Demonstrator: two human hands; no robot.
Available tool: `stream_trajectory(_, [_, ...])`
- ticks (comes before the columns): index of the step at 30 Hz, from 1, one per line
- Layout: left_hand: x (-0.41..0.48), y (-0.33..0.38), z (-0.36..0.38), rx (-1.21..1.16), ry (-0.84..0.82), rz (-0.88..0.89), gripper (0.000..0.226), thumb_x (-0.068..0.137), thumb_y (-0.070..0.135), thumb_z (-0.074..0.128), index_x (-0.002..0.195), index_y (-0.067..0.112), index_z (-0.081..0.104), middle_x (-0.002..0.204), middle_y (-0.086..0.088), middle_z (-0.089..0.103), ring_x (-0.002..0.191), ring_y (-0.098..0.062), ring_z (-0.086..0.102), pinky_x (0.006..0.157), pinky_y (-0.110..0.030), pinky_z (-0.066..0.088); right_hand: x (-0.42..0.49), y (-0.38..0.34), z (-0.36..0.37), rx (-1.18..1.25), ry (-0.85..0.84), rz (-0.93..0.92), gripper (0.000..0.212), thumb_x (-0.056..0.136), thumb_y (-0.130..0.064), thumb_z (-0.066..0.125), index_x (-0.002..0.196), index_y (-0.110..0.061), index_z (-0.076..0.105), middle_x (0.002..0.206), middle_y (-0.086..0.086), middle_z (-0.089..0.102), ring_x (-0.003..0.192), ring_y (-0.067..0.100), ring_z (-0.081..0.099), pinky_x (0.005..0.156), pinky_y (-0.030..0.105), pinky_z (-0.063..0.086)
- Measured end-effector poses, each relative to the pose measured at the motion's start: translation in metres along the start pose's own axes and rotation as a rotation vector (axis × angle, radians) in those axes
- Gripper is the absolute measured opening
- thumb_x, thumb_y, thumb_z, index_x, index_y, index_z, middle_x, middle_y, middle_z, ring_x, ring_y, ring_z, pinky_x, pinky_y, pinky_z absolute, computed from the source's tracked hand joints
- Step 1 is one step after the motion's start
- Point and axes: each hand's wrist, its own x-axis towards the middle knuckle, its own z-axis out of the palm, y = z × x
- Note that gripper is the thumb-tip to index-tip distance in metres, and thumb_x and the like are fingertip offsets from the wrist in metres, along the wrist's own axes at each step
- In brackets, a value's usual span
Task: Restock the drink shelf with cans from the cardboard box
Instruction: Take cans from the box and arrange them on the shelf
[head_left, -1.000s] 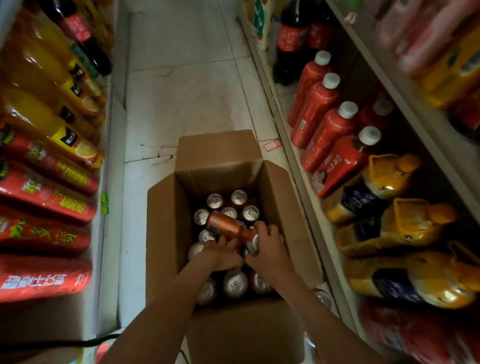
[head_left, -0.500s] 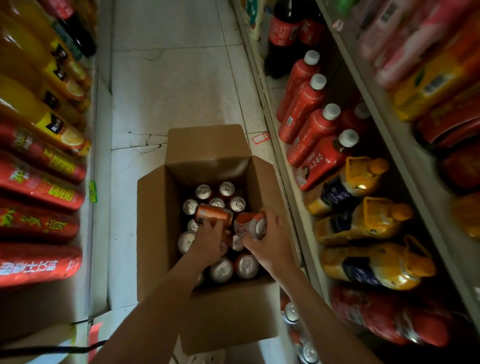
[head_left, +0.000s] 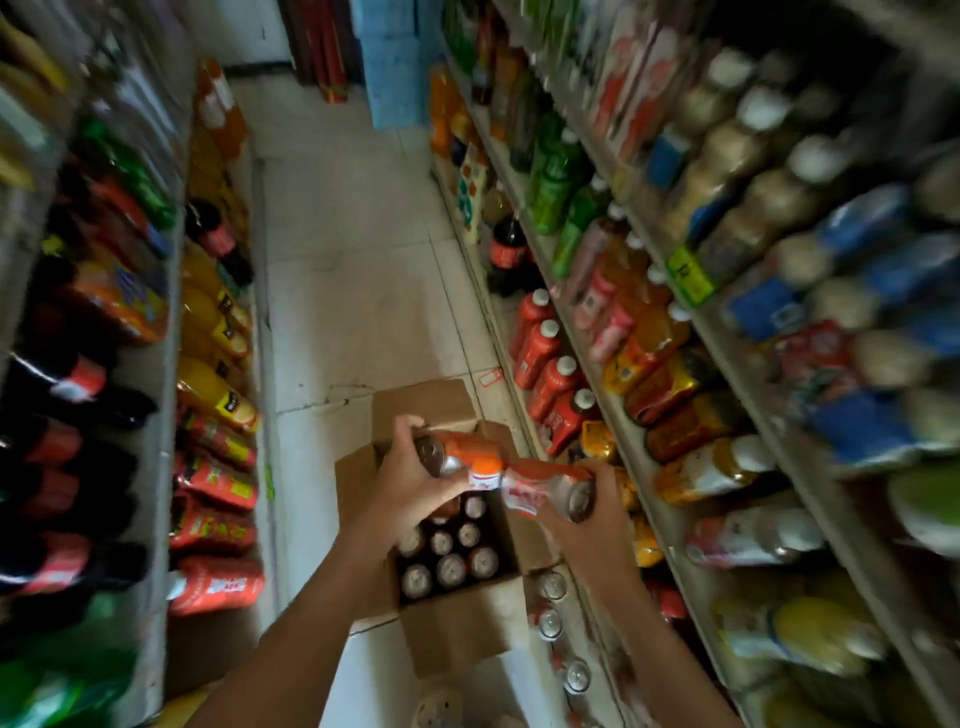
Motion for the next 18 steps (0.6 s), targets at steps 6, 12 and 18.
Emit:
stream_trajectory(6, [-0.059,0.14,-0.038,-0.308,-0.062,0.126,0.055,0.053,0.022,0.079,0.1,0.023,0.05,0.091,0.0,0.061,0.079,-0.01,0.061,0.074,-0.028,0.051,-0.073,-0.11,-0.113,0.031,0.081,-0.02,0.056,0.07,-0.029,0.078,0.117,-0.03,0.047,0.1,-0.007,0.062,0.093,0.015,0.06,0.078,0.029,0.047])
stream_trajectory(12, [-0.119,0.259,-0.019,-0.51,-0.211,0.111,0.052,0.052,0.037,0.08,0.095,0.015,0.061,0.086,-0.006,0.068,0.074,-0.017,0.067,0.069,-0.031,0.053,-0.149,-0.169,-0.208,0.188,0.209,-0.022,0.054,0.061,-0.043,0.078,0.101,-0.038,0.042,0.095,-0.005,0.063,0.083,0.016,0.067,0.073,0.05,0.056])
stream_trajectory(18, [-0.192,0.341,0.036,-0.46,-0.417,0.189,0.021,0.078,0.027,0.073,0.094,0.018,0.062,0.085,-0.005,0.069,0.076,-0.02,0.067,0.064,-0.029,0.053,-0.227,-0.185,-0.299,0.171,0.326,-0.147,0.055,0.067,-0.03,0.081,0.11,-0.036,0.047,0.093,-0.007,0.065,0.078,0.008,0.064,0.07,0.034,0.056])
